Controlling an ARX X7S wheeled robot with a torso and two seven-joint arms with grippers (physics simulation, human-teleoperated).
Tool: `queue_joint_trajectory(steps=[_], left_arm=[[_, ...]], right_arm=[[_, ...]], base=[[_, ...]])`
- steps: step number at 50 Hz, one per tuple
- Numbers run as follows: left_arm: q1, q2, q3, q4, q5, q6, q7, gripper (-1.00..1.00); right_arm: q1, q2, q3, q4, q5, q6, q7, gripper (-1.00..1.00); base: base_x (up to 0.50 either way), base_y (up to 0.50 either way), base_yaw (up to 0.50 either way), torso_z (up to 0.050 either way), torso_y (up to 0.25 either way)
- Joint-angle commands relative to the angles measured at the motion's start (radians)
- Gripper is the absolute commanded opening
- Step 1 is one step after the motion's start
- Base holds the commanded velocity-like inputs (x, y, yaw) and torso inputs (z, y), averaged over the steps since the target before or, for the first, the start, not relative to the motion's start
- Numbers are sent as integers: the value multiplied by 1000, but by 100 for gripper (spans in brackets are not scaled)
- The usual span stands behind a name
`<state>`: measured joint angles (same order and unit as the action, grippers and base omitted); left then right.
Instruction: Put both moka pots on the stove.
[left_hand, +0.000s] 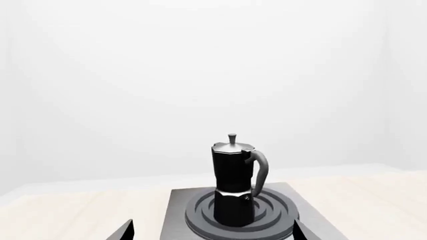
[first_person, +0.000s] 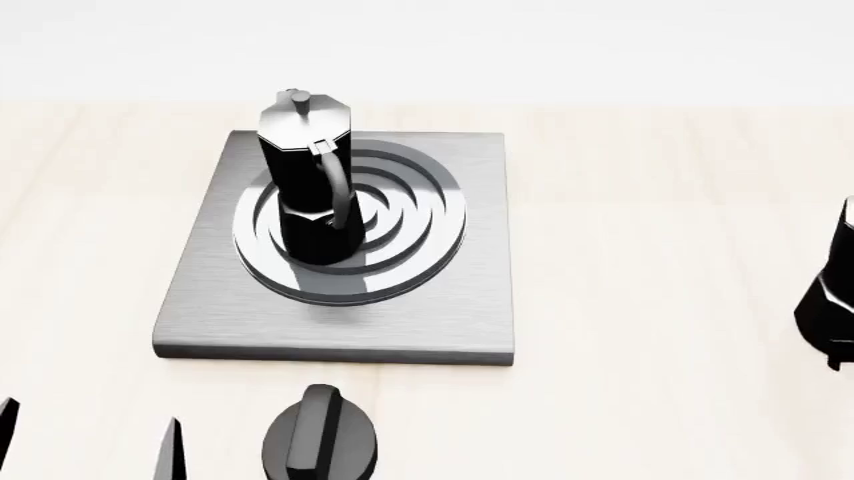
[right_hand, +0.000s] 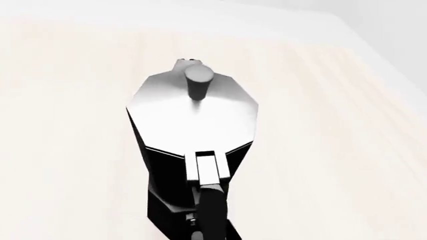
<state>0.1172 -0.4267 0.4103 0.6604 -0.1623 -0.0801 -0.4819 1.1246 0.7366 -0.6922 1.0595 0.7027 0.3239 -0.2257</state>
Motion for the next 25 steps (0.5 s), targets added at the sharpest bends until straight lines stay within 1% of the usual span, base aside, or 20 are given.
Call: queue_joint_trajectory(steps=[1, 8, 13, 18, 21, 25], left_arm=[[-2, -2, 4, 15, 0, -14, -6, 100], [-3, -4, 6, 30, 0, -28, -10, 100], [-2, -5, 5, 30, -1, -26, -12, 100], [-2, -5, 8, 27, -1, -22, -11, 100], [-3, -6, 6, 18, -4, -15, -11, 100], [-5, -5, 9, 14, -3, -13, -10, 100]], right_arm=[[-15, 6, -3, -30, -21, 0, 13, -100], [-38, 34, 4, -122, -5, 27, 38, -100], [-58, 68, 17, -263, 23, 61, 78, -100], [-61, 84, 37, -357, 39, 57, 116, -100], [-64, 103, 52, -449, 60, 70, 146, -100], [-62, 106, 58, -509, 66, 71, 162, -100]], base=[[0, 0, 0, 0, 0], [0, 0, 0, 0, 0], [0, 0, 0, 0, 0], [0, 0, 0, 0, 0], [0, 0, 0, 0, 0], [0, 0, 0, 0, 0]])
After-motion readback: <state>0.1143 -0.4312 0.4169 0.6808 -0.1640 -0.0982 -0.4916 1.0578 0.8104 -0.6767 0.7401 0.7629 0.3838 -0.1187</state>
